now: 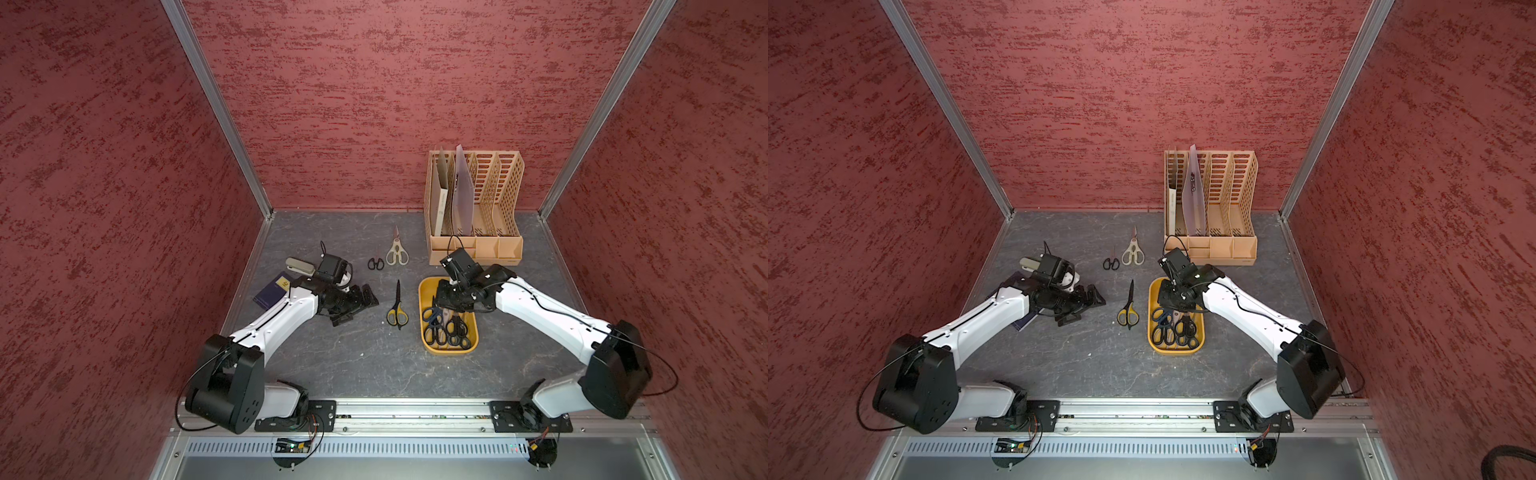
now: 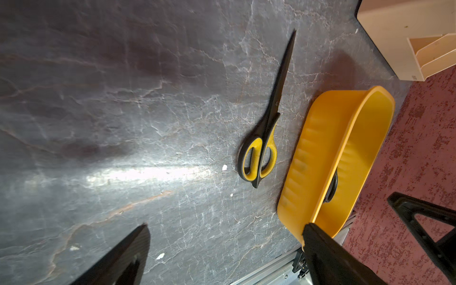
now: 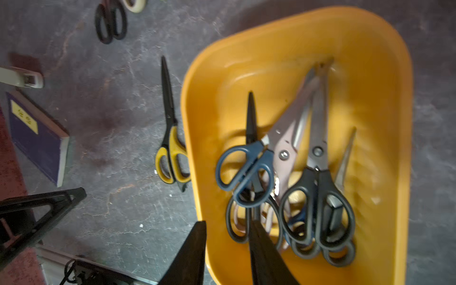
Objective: Take the scissors out of the storage box
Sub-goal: Pick up the scissors from the storage box.
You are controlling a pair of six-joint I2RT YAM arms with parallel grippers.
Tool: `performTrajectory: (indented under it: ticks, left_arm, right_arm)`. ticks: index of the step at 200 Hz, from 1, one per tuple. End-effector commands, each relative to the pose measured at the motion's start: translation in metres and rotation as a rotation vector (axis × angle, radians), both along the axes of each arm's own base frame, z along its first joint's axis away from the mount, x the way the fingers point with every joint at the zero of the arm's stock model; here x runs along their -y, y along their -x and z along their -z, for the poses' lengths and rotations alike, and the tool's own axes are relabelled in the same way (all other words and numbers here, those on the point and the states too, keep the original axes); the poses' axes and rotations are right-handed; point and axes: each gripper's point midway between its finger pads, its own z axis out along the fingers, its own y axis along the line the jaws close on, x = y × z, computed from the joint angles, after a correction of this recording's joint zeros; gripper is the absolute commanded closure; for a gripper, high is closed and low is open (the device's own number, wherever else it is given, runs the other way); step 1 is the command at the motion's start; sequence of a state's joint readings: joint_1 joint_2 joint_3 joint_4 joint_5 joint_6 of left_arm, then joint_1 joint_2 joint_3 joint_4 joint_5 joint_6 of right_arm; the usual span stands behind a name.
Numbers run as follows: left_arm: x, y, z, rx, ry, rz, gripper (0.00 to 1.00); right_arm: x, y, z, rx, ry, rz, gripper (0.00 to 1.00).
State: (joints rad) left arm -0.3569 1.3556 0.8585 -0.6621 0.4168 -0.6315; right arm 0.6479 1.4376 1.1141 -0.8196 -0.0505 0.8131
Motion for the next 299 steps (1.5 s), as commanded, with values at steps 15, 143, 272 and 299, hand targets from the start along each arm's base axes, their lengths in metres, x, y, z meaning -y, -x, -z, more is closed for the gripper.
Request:
performTrajectory:
  ticks: [15, 143, 272, 299]
  left_arm:
    - [0.011, 0.007, 0.007, 0.007, -0.034, 0.024, 0.0]
    - [-0.002, 0.017, 0.012, 0.004, -0.095, -0.033, 0.0]
    - [-0.041, 0.021, 0.003, 0.01, -0.087, -0.16, 0.0]
    - [-0.044, 0.024, 0.002, 0.009, -0.088, -0.16, 0.0]
  right_arm:
    - [0.032, 0.018, 0.01, -0.023, 0.093, 0.071, 0.67]
    - [0.04, 0.024, 0.072, -0.172, 0.297, -0.108, 0.63]
    - [0.037, 0.02, 0.094, -0.18, 0.306, -0.106, 0.8]
    - [0.037, 0.02, 0.094, -0.176, 0.3, -0.098, 0.83]
